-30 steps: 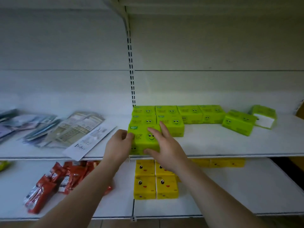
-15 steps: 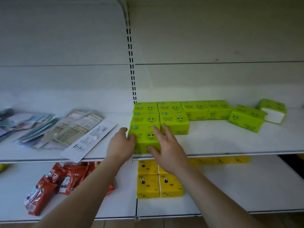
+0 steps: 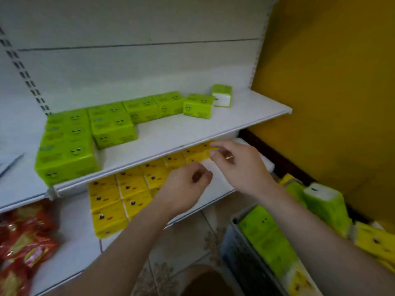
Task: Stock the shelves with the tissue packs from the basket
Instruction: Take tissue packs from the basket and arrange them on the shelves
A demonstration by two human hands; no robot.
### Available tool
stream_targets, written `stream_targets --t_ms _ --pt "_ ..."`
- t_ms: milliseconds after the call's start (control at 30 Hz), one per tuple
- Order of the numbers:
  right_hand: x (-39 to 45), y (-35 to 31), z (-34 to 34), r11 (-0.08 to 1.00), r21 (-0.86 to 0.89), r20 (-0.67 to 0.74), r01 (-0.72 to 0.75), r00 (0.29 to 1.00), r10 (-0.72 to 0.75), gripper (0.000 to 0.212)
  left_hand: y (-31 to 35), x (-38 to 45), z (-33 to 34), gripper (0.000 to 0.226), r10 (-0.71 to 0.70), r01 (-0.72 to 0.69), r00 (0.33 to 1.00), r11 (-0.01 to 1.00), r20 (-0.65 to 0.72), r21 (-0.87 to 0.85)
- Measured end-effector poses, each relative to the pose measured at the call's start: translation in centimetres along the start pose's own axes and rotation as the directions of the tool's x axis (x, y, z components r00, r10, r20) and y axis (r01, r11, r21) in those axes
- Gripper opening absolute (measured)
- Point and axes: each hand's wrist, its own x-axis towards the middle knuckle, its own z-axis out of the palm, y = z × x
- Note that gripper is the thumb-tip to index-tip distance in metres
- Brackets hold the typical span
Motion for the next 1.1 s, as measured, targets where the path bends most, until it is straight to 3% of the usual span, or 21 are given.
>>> stream_targets --t_ms 67,167,333,467,500,567,667,767,900,967,1033,1100 --pt "-2.9 2.7 -3.5 0.985 -0.099 0.055 -0.139 0.988 0.145 0.024 1.7 -0.2 4.5 0.022 0.063 -0.071 0.976 0.997 0.209 0.028" --pt "-7.3 6.3 -7.5 0.923 -0.266 0.133 -0.276 0.938 0.319 0.028 3.8 -1.3 10.8 0.036 0.083 -0.121 0.907 0.99 0.413 0.067" --pt "-13.7 11.7 -9.6 0.691 -0.584 0.229 -0.426 0.731 0.643 0.051 4.4 -2.4 18.4 0.033 0.014 -0.141 0.816 0.974 0.578 0.176" --pt "-17.3 15.1 -7.3 0.66 -0.562 0.261 -0.499 0.65 0.714 0.065 3.0 -2.8 21.5 0.049 -0.061 -0.073 0.737 0.983 0.673 0.169" --pt "-17.8 15.9 -6.8 0.674 -0.534 0.288 -0.511 0.64 0.713 0.066 2.7 -3.0 22.0 0.058 -0.051 -0.065 0.724 0.988 0.687 0.142" --pt "-18.5 17.0 -6.1 0.706 -0.504 0.323 -0.497 0.65 0.688 0.069 2.2 -3.5 22.9 0.067 -0.047 -0.062 0.761 0.988 0.647 0.144" --pt "-19.0 18.0 -6.0 0.728 -0.52 0.227 -0.448 0.749 0.623 0.06 1.8 -3.6 23.7 0.065 -0.098 -0.057 0.831 0.964 0.548 0.258" --pt "-19.1 18.5 -6.6 0.816 -0.372 0.216 -0.442 0.814 0.54 0.036 1.8 -3.2 23.8 0.065 -0.089 -0.049 0.858 0.966 0.507 0.252" --pt "-18.2 18.9 -8.4 0.827 -0.003 0.188 -0.562 0.812 0.553 0.015 1.8 -2.6 21.5 0.057 -0.104 0.197 0.818 0.975 0.566 -0.106" --pt "-17.2 18.2 -9.1 0.769 0.166 0.21 -0.617 0.784 0.584 0.021 2.1 -2.2 19.7 0.056 -0.084 0.303 0.811 0.907 0.579 -0.294" --pt "-16.1 17.2 -9.3 0.703 0.308 0.278 -0.641 0.768 0.578 0.031 2.6 -1.6 17.8 0.031 -0.109 0.393 0.825 0.815 0.554 -0.425" --pt "-14.8 16.1 -8.7 0.687 0.391 0.267 -0.613 0.789 0.553 0.032 2.9 -1.0 16.1 0.023 -0.163 0.414 0.871 0.752 0.463 -0.512"
